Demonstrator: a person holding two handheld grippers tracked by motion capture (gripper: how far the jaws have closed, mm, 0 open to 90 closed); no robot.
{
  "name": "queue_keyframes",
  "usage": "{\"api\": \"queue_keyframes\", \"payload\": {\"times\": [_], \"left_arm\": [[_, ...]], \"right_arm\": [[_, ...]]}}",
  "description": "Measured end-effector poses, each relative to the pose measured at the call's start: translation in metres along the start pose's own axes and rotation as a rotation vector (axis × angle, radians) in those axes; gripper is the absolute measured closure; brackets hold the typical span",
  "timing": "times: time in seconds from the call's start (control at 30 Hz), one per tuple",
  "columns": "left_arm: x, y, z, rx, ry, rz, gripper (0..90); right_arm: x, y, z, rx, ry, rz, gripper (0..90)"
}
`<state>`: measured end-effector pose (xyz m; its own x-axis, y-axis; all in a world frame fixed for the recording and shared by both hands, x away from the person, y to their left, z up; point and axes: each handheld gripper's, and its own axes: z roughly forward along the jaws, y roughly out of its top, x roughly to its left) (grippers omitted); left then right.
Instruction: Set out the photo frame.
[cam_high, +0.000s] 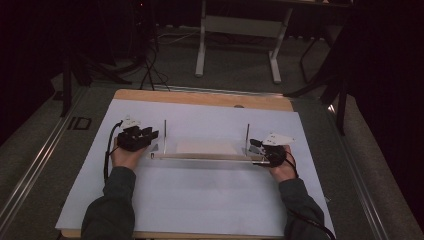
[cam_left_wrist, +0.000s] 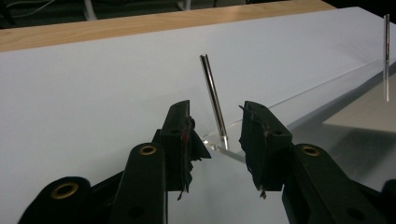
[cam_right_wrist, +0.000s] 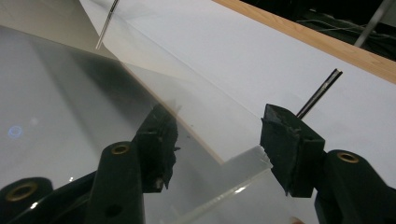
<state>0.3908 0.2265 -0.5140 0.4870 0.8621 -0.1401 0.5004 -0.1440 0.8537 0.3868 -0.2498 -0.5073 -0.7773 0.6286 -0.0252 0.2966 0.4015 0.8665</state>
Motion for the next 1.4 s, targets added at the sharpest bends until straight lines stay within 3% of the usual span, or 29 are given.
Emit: {"api": "queue_keyframes", "payload": {"times": [0.33, 0.67, 0.93, 1.03, 1.2, 1.4], "left_arm": [[-0.004, -0.014, -0.007, -0.011, -0.017, 0.063, 60.1], [-0.006, -0.023, -0.01, 0.008, 0.008, 0.111, 57.4], [-0.018, -0.025, -0.01, 0.009, -0.017, 0.202, 52.9], [-0.024, -0.023, -0.01, -0.021, -0.015, 0.236, 51.6], [-0.029, -0.016, -0.011, -0.07, -0.023, 0.241, 50.1], [-0.032, -0.01, -0.006, -0.083, -0.039, 0.255, 48.7]], "right_arm": [[-0.002, 0.003, 0.0, 0.008, 0.007, 0.012, 44.3], [-0.005, 0.007, 0.0, 0.021, 0.016, 0.029, 44.2], [-0.008, 0.012, 0.001, 0.022, 0.02, 0.055, 44.2], [-0.009, 0.014, 0.001, 0.025, 0.02, 0.061, 44.2], [-0.011, 0.016, 0.001, 0.024, 0.021, 0.073, 44.2], [-0.015, 0.019, 0.002, 0.029, 0.031, 0.093, 44.2]]}}
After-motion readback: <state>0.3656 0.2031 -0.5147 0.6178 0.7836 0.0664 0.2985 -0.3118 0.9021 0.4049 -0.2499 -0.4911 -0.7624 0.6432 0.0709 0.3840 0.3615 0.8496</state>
